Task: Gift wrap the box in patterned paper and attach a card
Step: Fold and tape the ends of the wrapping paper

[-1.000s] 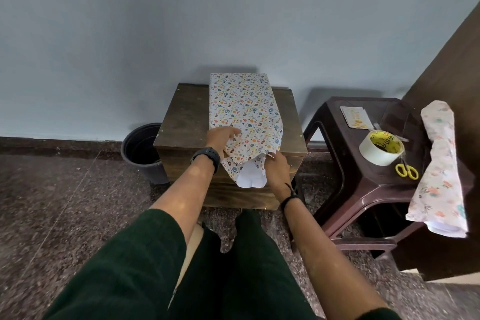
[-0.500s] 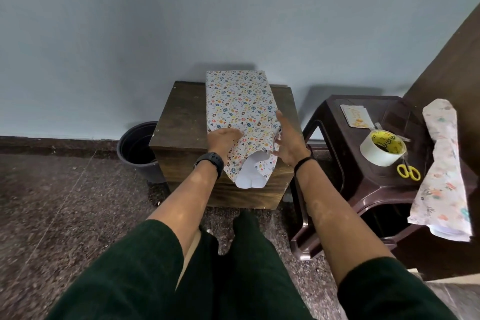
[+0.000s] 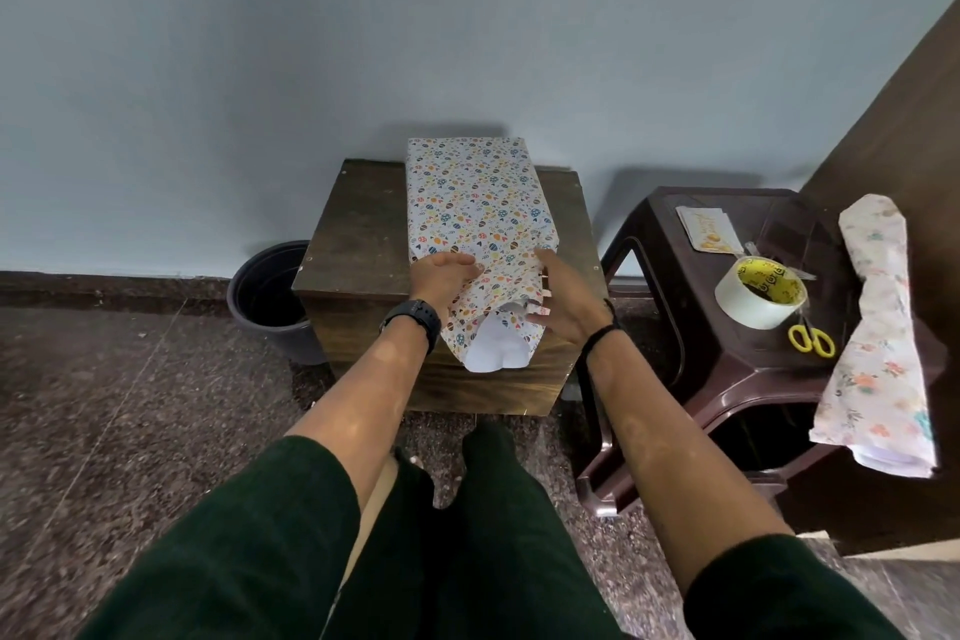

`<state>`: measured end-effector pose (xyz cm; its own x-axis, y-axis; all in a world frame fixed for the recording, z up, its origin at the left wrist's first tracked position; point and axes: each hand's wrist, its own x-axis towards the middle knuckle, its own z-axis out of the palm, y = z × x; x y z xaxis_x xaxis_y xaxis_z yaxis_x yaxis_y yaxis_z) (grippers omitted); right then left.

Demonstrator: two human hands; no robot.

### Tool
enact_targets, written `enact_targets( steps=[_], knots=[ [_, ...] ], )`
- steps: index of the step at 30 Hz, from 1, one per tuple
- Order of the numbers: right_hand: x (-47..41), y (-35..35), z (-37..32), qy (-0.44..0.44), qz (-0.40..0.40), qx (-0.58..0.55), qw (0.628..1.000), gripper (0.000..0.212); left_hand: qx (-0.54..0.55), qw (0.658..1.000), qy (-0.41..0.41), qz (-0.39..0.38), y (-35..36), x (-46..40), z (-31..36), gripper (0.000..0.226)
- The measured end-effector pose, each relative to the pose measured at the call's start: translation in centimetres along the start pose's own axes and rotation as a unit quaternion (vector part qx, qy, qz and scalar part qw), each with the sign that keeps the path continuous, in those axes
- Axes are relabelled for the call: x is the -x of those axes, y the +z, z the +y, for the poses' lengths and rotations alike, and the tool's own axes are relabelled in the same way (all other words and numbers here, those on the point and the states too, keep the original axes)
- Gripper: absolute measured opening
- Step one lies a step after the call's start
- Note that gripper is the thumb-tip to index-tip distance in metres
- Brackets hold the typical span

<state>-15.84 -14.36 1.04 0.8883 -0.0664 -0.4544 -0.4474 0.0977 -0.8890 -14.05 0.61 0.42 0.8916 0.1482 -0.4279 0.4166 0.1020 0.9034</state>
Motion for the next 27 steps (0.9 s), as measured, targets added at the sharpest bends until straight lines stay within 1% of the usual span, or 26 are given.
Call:
enact_targets(
  steps=[3, 4, 6, 7, 10, 11, 14, 16, 18, 21, 27],
  knots=[
    [-1.1, -1.5, -0.2, -0.061, 0.101, 0.033, 0.993, 0.078, 0.003, 1.0, -0.002, 0.001, 0.0, 0.1, 0.1, 0.017],
    [-1.9, -2.2, -0.2, -0.077, 0.105, 0.04, 0.991, 0.081, 0.006, 1.0, -0.001, 0.001, 0.0, 0.1, 0.1, 0.018],
    [-2.2, -2.5, -0.9, -0.08, 0.042, 0.027, 0.996, 0.061, 0.01, 1.0, -0.003, 0.001, 0.0, -0.2, 0.0, 0.018],
    [-2.4, -2.5, -1.1, -0.071, 0.008, 0.014, 0.997, 0.057, 0.011, 1.0, -0.004, 0.0, 0.0, -0.2, -0.1, 0.018],
    [-1.5, -1.8, -1.6, -0.036, 0.0, -0.012, 0.999, 0.072, 0.013, 1.0, -0.003, 0.001, 0.0, -0.4, -0.1, 0.018],
    [-1.3, -1.5, -1.5, -0.029, 0.0, -0.006, 1.0, 0.071, 0.012, 1.0, -0.002, 0.002, 0.0, -0.4, -0.1, 0.017],
    [-0.5, -0.6, -1.3, -0.011, -0.006, 0.006, 1.0, 0.043, 0.016, 1.0, 0.003, 0.0, 0.0, -0.4, -0.3, 0.017],
    [-0.6, -0.5, -1.2, -0.008, -0.002, 0.002, 1.0, 0.033, 0.024, 1.0, 0.009, -0.001, 0.1, -0.5, -0.4, 0.018],
    [-0.5, -0.3, -1.4, -0.009, -0.024, -0.017, 1.0, 0.024, 0.027, 1.0, 0.012, -0.001, 0.2, -0.4, -0.4, 0.018],
    [-0.1, 0.2, -1.5, -0.003, -0.044, -0.043, 0.998, 0.031, 0.022, 1.0, 0.01, 0.0, 0.1, -0.5, -0.3, 0.018],
    [0.9, 0.0, -1.1, 0.019, -0.107, -0.103, 0.989, 0.031, 0.007, 1.0, 0.014, -0.01, -0.1, -0.5, -0.3, 0.015]
  ],
)
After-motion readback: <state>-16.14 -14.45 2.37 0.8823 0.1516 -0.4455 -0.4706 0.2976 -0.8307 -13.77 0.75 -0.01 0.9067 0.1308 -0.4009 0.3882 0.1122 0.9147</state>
